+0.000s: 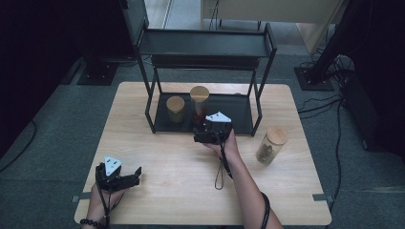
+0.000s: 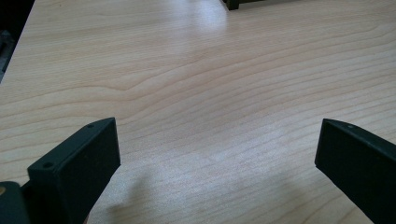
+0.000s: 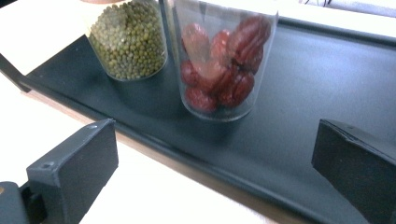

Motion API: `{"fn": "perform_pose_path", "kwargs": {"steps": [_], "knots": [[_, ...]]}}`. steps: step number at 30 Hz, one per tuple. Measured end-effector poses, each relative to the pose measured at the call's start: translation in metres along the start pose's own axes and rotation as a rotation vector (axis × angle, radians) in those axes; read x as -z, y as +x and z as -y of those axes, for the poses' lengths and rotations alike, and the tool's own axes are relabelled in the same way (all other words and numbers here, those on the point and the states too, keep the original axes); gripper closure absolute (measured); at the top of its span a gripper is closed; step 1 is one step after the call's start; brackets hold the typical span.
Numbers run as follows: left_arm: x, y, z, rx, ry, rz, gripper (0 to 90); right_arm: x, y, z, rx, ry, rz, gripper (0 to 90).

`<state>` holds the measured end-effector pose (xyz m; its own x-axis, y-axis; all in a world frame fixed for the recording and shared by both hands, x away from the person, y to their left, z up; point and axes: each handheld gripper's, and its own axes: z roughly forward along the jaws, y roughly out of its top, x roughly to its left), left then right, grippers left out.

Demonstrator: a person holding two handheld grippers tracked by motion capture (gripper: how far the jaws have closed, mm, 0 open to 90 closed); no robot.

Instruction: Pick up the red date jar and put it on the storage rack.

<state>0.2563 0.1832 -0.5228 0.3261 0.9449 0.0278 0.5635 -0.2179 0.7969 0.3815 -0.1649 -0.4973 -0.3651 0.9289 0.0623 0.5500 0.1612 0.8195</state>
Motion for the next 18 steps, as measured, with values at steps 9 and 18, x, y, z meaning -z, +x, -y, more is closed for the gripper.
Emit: {"fn": "perform_pose_path", "kwargs": {"steps": [9, 18], "knots": [[0.000, 0.000, 0.000, -0.002, 0.001, -0.003, 0.2, 0.004, -0.004, 0.016, -0.023, 0.001, -0.014, 0.3], [0.000, -0.001, 0.000, -0.006, 0.004, -0.002, 0.3, 0.014, -0.002, 0.028, -0.017, -0.002, -0.004, 0.4]]}}
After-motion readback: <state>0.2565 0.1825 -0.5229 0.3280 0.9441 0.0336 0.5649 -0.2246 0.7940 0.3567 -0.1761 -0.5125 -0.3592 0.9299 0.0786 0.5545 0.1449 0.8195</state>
